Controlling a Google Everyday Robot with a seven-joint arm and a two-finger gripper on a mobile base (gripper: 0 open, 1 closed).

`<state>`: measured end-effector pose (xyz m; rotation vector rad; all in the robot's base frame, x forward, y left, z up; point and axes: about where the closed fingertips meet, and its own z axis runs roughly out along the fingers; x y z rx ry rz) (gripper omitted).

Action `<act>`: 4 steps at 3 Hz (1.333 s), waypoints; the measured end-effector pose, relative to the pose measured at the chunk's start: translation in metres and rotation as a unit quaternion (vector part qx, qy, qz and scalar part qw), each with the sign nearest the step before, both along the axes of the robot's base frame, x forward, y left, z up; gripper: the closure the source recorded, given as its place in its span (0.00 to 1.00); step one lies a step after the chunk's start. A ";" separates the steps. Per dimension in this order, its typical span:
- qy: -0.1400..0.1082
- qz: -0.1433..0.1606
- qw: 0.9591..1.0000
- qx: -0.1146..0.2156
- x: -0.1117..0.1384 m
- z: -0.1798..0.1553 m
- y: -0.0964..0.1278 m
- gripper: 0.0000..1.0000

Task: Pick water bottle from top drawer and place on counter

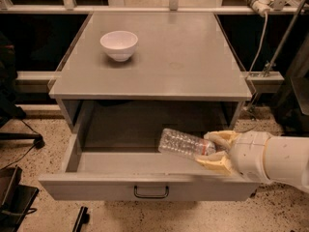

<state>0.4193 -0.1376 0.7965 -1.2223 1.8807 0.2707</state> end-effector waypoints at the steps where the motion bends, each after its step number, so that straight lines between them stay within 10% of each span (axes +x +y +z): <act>1: -0.001 0.010 1.000 -0.006 0.005 0.005 0.004 1.00; 2: -0.042 0.060 0.996 -0.047 0.033 0.049 0.024 1.00; 4: -0.149 0.128 0.975 -0.105 0.109 0.158 0.082 1.00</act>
Offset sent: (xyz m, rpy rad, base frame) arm 0.1044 0.0679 0.1435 -0.2196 -0.2783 0.3110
